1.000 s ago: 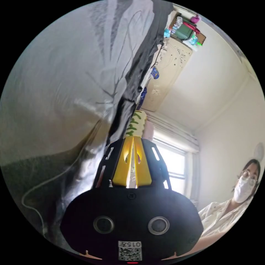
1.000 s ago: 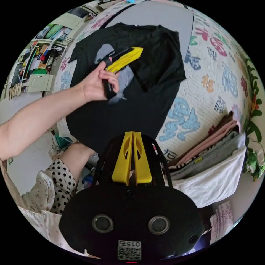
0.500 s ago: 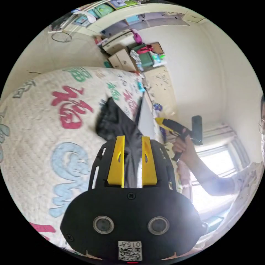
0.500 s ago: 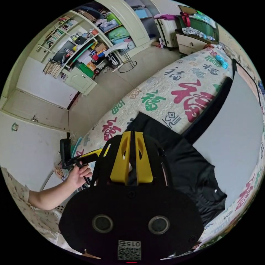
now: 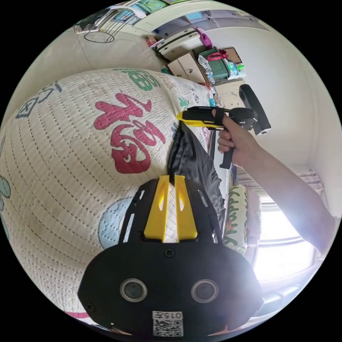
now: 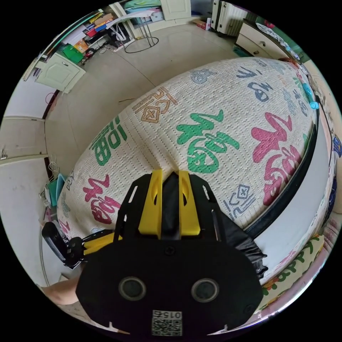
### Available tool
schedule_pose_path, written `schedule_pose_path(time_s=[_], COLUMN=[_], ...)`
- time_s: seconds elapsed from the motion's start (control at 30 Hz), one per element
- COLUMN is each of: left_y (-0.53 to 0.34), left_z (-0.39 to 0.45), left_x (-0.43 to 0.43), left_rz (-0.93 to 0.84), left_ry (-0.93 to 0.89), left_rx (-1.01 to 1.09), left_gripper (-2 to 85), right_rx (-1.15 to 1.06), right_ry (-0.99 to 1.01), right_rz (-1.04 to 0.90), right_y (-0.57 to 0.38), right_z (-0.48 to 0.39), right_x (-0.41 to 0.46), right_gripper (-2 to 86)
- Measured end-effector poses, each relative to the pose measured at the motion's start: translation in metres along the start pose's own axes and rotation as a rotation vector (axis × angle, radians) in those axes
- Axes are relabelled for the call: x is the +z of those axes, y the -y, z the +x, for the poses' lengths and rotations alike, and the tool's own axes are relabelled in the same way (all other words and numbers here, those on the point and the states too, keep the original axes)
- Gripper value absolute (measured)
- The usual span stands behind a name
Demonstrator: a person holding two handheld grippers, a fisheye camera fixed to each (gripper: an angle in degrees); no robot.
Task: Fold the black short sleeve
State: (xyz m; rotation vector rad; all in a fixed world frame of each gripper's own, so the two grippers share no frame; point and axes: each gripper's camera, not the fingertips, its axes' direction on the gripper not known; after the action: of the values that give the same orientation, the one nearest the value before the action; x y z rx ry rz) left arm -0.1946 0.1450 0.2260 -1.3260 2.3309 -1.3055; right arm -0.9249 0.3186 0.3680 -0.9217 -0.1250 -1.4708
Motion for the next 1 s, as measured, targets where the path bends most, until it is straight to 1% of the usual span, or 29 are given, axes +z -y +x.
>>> schedule_pose_path(time_s=[0.07,0.2,0.27,0.3,0.37,0.5,0.57,0.6,0.67,0.77,0.87,1.0], left_y=[-0.012,-0.037,-0.058,-0.064,-0.092,-0.142,-0.176,-0.185,-0.220,-0.257,-0.283,-0.305], left_z=[0.002,0.019,0.039,0.044,0.065,0.086,0.088,0.087,0.078,0.059,0.036,0.007], left_x=[0.012,0.013,0.013,0.014,0.025,0.063,0.103,0.114,0.162,0.213,0.245,0.271], left_rz=[0.007,0.051,0.064,0.064,0.042,-0.043,-0.139,-0.164,-0.274,-0.394,-0.447,-0.511], left_ry=[-0.001,0.007,0.006,0.004,-0.007,-0.028,-0.040,-0.037,-0.014,0.049,0.104,0.154], left_rx=[0.045,0.171,0.279,0.310,0.437,0.609,0.693,0.715,0.798,0.876,0.917,0.937], left_gripper=[0.5,-0.1,-0.2,-0.3,-0.3,-0.2,-0.2,-0.2,-0.1,0.0,0.4,1.2], right_rx=[-0.017,0.003,0.050,0.065,0.136,0.278,0.389,0.419,0.512,0.563,0.597,0.656], right_ry=[-0.004,0.059,0.096,0.098,0.114,0.095,0.099,0.103,0.120,0.157,0.201,0.181], right_rz=[0.046,0.163,0.264,0.285,0.334,0.306,0.254,0.242,0.205,0.174,0.147,0.106], right_y=[-0.004,-0.038,-0.079,-0.091,-0.147,-0.238,-0.291,-0.303,-0.341,-0.367,-0.381,-0.403], right_z=[0.010,0.045,0.078,0.087,0.122,0.167,0.193,0.199,0.217,0.229,0.238,0.246], right_x=[-0.019,-0.076,-0.121,-0.132,-0.165,-0.179,-0.168,-0.164,-0.143,-0.119,-0.105,-0.105], right_gripper=[0.4,-0.8,-0.9,-1.0,-1.0,-1.0,-1.0,-1.0,-1.0,-1.0,-1.0,-1.0])
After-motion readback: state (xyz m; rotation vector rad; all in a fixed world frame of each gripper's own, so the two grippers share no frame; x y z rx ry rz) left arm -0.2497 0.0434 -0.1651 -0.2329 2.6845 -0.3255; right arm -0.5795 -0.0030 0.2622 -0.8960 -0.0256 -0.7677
